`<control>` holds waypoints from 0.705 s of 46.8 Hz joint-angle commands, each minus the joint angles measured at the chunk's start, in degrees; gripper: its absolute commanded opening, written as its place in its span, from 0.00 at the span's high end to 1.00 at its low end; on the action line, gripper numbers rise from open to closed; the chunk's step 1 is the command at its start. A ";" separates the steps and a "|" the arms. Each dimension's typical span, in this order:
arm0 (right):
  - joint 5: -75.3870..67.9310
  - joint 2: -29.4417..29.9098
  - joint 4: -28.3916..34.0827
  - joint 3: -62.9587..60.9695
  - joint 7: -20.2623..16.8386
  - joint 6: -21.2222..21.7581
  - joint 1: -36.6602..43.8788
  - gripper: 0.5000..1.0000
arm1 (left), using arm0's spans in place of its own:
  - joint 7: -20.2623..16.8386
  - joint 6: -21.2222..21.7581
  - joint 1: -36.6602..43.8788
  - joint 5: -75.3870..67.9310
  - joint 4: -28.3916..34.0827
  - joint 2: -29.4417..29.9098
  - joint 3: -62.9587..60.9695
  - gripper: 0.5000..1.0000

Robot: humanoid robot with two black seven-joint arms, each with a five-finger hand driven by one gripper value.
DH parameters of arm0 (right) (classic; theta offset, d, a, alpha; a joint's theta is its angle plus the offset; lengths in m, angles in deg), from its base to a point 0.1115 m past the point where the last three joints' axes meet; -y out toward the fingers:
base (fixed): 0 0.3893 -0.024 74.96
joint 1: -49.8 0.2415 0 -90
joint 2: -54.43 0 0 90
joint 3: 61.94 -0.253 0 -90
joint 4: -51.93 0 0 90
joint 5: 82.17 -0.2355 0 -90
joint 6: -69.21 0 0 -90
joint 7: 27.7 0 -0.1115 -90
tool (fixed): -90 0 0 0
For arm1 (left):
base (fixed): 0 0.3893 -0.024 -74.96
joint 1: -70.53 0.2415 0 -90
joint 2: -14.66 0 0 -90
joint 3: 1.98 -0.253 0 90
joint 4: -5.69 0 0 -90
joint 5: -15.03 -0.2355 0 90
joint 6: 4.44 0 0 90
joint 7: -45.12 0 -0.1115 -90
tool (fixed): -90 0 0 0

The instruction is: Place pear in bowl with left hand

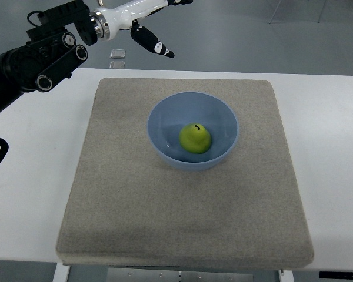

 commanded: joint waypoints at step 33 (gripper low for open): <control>0.06 0.00 0.01 0.00 0.01 0.00 0.01 0.15 | 2.96 9.17 6.44 39.11 15.50 -7.87 -0.21 0.02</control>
